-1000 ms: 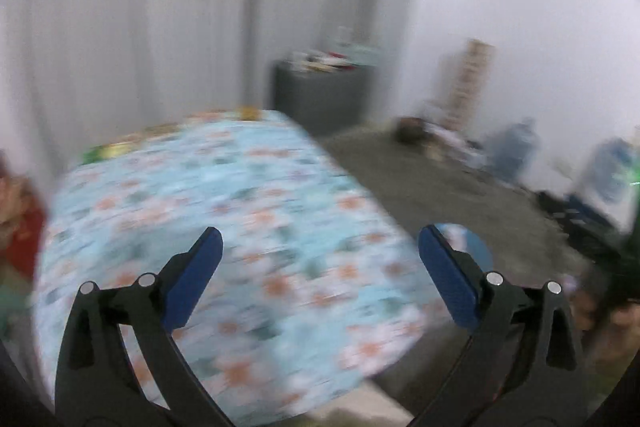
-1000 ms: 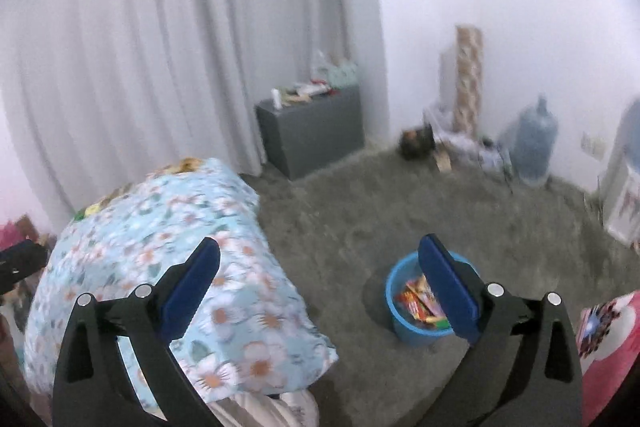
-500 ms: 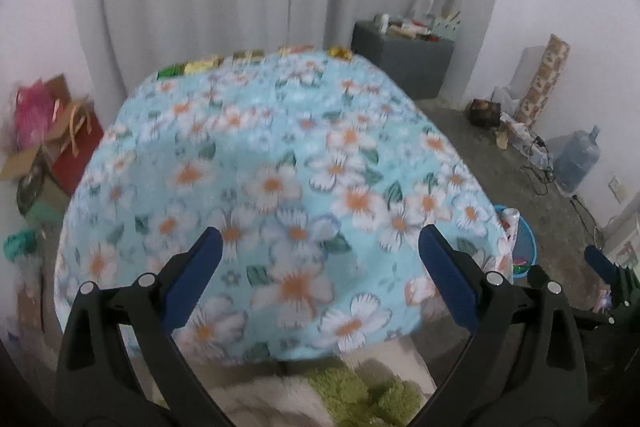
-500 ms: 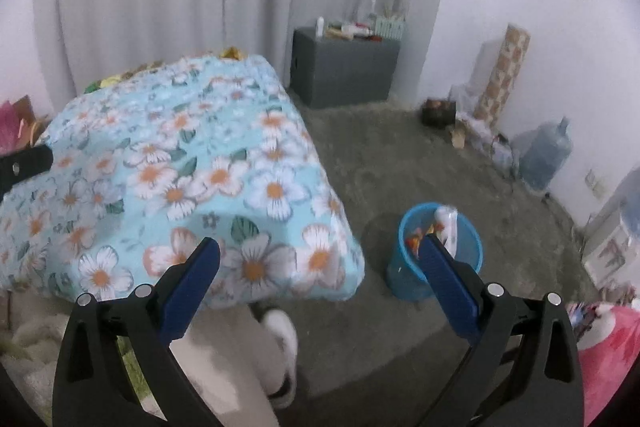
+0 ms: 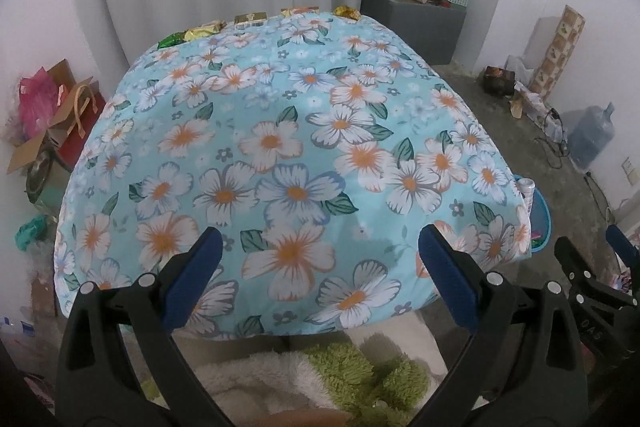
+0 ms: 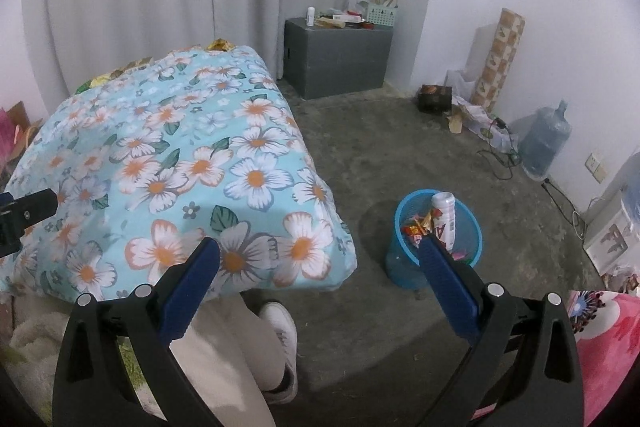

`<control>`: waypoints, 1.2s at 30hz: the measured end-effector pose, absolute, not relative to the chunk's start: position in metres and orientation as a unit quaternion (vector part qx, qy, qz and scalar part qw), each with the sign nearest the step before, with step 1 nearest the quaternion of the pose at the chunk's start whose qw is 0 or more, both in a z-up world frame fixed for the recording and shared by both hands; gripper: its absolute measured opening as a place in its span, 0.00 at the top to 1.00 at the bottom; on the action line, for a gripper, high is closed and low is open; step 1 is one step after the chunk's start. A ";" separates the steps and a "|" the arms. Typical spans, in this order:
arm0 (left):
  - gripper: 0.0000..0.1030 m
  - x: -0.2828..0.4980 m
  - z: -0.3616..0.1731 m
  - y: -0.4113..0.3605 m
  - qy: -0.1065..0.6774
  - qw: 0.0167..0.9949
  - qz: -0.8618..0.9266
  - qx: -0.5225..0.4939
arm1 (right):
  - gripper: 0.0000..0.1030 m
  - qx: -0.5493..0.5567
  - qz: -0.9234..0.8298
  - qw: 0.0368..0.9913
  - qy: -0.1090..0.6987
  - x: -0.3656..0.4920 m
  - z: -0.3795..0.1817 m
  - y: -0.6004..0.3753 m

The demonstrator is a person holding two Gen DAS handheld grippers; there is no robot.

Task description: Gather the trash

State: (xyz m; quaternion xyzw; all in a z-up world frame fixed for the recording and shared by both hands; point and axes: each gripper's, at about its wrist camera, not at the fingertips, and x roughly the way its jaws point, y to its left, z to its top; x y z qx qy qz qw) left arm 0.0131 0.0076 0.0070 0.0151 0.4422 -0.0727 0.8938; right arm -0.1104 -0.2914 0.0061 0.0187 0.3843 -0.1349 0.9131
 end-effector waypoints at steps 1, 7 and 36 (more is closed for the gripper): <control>0.09 0.013 0.007 0.008 0.441 0.894 -0.073 0.015 | 0.06 0.019 -0.135 0.913 0.384 -0.110 0.006 -0.291; 0.09 0.013 0.010 0.005 0.438 0.896 -0.073 0.020 | 0.06 0.020 -0.136 0.913 0.384 -0.111 0.007 -0.294; 0.09 0.012 0.010 -0.001 0.443 0.892 -0.080 0.038 | 0.06 0.017 -0.137 0.913 0.384 -0.113 0.008 -0.296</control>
